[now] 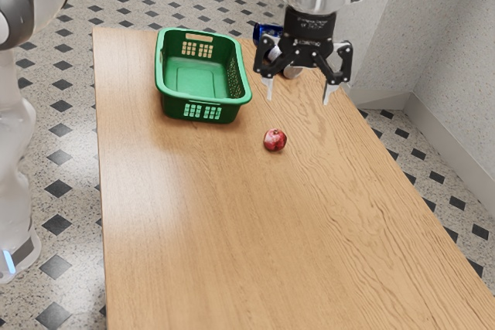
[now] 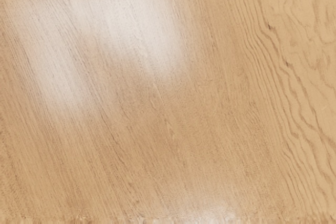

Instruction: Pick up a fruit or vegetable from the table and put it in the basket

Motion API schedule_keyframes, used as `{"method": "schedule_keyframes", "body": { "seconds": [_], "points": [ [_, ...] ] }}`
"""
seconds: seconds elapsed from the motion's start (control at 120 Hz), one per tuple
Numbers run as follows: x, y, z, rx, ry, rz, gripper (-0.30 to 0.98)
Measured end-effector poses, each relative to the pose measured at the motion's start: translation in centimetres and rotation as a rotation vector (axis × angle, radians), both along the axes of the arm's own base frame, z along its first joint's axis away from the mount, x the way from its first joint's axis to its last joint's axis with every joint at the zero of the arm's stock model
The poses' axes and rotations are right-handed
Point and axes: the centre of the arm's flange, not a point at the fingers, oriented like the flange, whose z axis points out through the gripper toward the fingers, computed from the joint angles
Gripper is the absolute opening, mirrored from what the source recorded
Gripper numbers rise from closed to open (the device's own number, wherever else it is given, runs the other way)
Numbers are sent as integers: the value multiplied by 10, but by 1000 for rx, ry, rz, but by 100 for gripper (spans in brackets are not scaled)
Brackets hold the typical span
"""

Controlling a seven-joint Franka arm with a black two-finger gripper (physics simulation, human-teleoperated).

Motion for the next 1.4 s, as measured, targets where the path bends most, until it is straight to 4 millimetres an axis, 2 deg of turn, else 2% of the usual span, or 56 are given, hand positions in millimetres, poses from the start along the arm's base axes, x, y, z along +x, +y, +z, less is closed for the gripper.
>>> {"method": "schedule_keyframes", "body": {
  "seconds": [0.083,0.117,0.15,0.192,0.283,0.317,0.342,0.383,0.492,0.542,0.692,0.867,1.033,1.075,1.15,1.192,1.25,1.342,1.4],
  "points": [
    [6,4,-36,-20,111,-33,69],
    [8,15,-49,-26,145,-44,69],
    [9,33,-59,-36,171,-41,69],
    [18,73,-67,-53,191,2,69],
    [34,195,-83,-102,213,171,69],
    [33,224,-89,-118,218,206,69],
    [33,234,-93,-127,217,212,69],
    [35,230,-97,-134,212,181,69],
    [35,166,-101,-136,198,8,69],
    [32,151,-99,-139,183,-41,69],
    [34,160,-96,-147,147,-75,69],
    [36,149,-95,-147,123,-153,69],
    [39,157,-94,-115,77,-300,69],
    [37,150,-92,-63,68,-360,69],
    [31,120,-90,29,57,-503,69],
    [30,112,-91,60,48,-577,69],
    [37,122,-100,70,50,-633,69],
    [58,160,-122,68,57,-676,69],
    [67,183,-128,71,36,-708,69]
  ]
}}
